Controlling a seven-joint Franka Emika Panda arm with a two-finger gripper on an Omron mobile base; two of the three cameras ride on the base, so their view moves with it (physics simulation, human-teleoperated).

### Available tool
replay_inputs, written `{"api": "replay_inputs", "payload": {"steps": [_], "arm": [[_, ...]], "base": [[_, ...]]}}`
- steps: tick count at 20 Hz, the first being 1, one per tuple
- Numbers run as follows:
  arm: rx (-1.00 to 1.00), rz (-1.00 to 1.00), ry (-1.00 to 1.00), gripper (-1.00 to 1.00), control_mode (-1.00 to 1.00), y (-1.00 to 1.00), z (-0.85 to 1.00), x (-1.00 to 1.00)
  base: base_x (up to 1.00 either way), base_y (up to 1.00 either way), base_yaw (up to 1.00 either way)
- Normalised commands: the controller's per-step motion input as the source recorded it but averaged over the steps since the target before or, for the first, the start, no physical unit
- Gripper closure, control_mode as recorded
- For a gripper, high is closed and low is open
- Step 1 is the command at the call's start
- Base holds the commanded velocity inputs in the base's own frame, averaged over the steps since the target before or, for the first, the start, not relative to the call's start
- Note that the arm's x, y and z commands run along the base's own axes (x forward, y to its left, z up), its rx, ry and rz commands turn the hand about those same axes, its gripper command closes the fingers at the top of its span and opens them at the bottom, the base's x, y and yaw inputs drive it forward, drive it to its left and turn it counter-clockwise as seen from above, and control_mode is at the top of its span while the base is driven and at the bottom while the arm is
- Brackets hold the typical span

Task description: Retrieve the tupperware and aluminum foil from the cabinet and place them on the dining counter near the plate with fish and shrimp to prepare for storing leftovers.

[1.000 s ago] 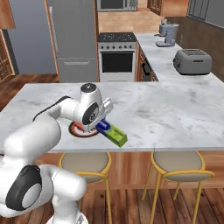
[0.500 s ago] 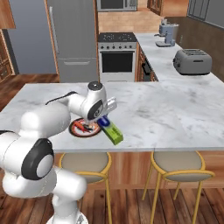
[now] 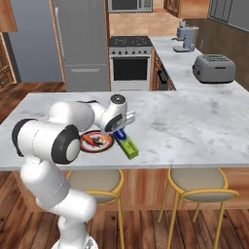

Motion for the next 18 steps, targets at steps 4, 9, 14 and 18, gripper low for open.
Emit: {"api": "replay_inputs", "payload": {"steps": [4, 9, 14, 18], "arm": [[0.08, -0.05, 0.0, 1.0, -1.0, -0.08, -0.52, 0.78], [0.08, -0.06, 0.0, 1.0, -1.0, -0.09, -0.51, 0.8], [0.07, -0.06, 0.0, -1.0, -1.0, -0.06, -0.63, 0.75], [0.07, -0.08, 0.0, -1.0, -1.0, -0.1, -0.25, 0.48]], "base": [[0.0, 0.0, 0.0], [0.0, 0.0, 0.0], [0.0, 0.0, 0.0], [0.0, 0.0, 0.0]]}}
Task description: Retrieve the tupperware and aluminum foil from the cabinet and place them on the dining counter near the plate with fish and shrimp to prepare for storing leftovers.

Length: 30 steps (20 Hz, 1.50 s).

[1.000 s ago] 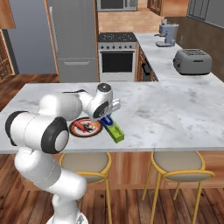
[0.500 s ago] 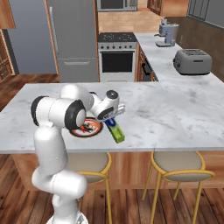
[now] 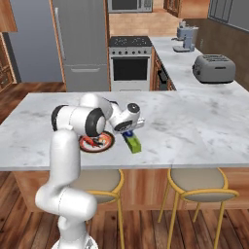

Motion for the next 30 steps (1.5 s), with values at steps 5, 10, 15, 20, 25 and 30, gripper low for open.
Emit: {"api": "replay_inputs", "payload": {"steps": [5, 10, 15, 20, 25, 30], "arm": [[0.02, -0.05, -0.1, -1.0, -1.0, -0.04, 0.73, -0.12], [-0.1, 0.0, -0.19, -1.0, -1.0, 0.26, 1.0, -0.63], [-0.23, 0.0, -0.02, -1.0, -1.0, 0.42, 0.6, -1.0], [-0.22, 0.06, 0.0, -1.0, -1.0, 0.29, 0.65, -1.0], [-0.19, 0.07, 0.0, -1.0, -1.0, 0.3, 0.82, -0.77], [-0.12, 0.08, 0.0, -1.0, 1.0, 0.1, 0.79, -0.6]], "base": [[0.0, 0.0, 0.0], [0.0, 0.0, 0.0], [0.0, 0.0, 0.0], [0.0, 0.0, 0.0], [0.0, 0.0, 0.0], [-0.18, 0.03, 0.03]]}}
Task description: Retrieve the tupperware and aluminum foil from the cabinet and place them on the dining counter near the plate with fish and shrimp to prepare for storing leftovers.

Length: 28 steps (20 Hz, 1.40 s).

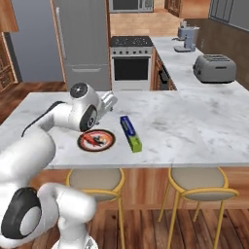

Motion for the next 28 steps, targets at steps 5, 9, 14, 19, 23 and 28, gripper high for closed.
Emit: {"api": "replay_inputs", "payload": {"steps": [5, 9, 14, 19, 23, 28], "arm": [[0.0, 0.0, 0.0, -1.0, 1.0, 0.0, 0.0, 0.0], [0.0, 0.0, 0.0, -1.0, 1.0, 0.0, 0.0, 0.0], [0.0, 0.0, 0.0, -1.0, 1.0, 0.0, 0.0, 0.0], [0.0, 0.0, 0.0, -1.0, 1.0, 0.0, 0.0, 0.0], [0.0, 0.0, 0.0, -1.0, 1.0, 0.0, 0.0, 0.0], [0.0, 0.0, 0.0, -1.0, 1.0, 0.0, 0.0, 0.0]], "base": [[-0.99, 0.34, 0.19], [-0.69, 0.94, 0.3], [-0.04, 1.0, 0.47], [0.31, 1.0, 0.42], [0.68, 1.0, 0.32], [0.97, 0.99, 0.22]]}}
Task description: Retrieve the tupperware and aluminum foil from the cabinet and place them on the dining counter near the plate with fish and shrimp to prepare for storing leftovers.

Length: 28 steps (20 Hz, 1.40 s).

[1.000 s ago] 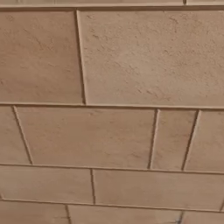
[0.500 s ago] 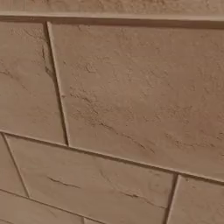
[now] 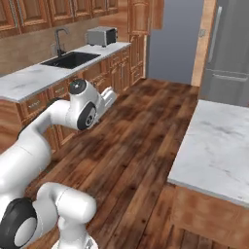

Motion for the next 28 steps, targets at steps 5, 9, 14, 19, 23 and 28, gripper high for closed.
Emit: {"api": "replay_inputs", "payload": {"steps": [5, 9, 14, 19, 23, 28], "arm": [[0.0, 0.0, 0.0, -1.0, 1.0, 0.0, 0.0, 0.0], [0.0, 0.0, 0.0, -1.0, 1.0, 0.0, 0.0, 0.0], [0.0, 0.0, 0.0, -1.0, 1.0, 0.0, 0.0, 0.0], [0.0, 0.0, 0.0, -1.0, 1.0, 0.0, 0.0, 0.0], [0.0, 0.0, 0.0, -1.0, 1.0, 0.0, 0.0, 0.0], [0.0, 0.0, 0.0, -1.0, 1.0, 0.0, 0.0, 0.0]], "base": [[1.0, 0.37, 0.01], [1.0, 0.0, -0.07], [1.0, 0.0, -0.09], [1.0, 0.07, -0.07], [1.0, 0.23, -0.07], [1.0, 0.36, -0.07]]}}
